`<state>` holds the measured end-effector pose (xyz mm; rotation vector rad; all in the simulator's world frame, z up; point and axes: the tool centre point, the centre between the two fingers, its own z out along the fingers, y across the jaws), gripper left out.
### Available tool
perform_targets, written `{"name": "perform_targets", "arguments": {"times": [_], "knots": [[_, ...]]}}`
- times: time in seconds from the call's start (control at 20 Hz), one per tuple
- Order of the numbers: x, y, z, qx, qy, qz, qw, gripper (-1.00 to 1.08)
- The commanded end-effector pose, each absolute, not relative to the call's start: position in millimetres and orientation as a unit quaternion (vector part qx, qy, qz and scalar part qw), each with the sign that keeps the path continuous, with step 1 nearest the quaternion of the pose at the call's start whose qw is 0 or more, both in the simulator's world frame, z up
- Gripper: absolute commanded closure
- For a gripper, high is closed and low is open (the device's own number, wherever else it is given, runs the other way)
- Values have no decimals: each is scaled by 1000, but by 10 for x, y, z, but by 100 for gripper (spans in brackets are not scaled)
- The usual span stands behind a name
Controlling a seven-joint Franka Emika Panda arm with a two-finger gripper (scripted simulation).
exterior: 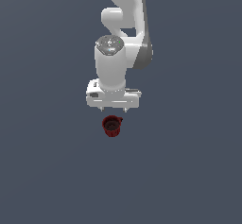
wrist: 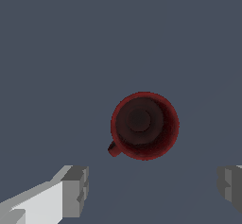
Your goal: Pick up the object and move it to a goal position.
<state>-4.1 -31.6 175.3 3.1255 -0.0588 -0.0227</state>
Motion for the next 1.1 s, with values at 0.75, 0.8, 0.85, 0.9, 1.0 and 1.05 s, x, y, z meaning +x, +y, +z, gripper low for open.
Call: {"name": "perform_targets", "arguments": {"times": [0.75, 0.8, 0.85, 0.9, 1.0, 1.05], "knots": [[-33, -323, 1786, 1000, 4, -4, 11, -60], [-34, -322, 1778, 1000, 8, -4, 11, -60], [-35, -321, 1769, 1000, 13, -4, 12, -60], [-37, -320, 1757, 1000, 18, -3, 12, -60], [-41, -317, 1731, 999, 32, -3, 12, -60], [-44, -315, 1715, 999, 39, -3, 12, -60]]}}
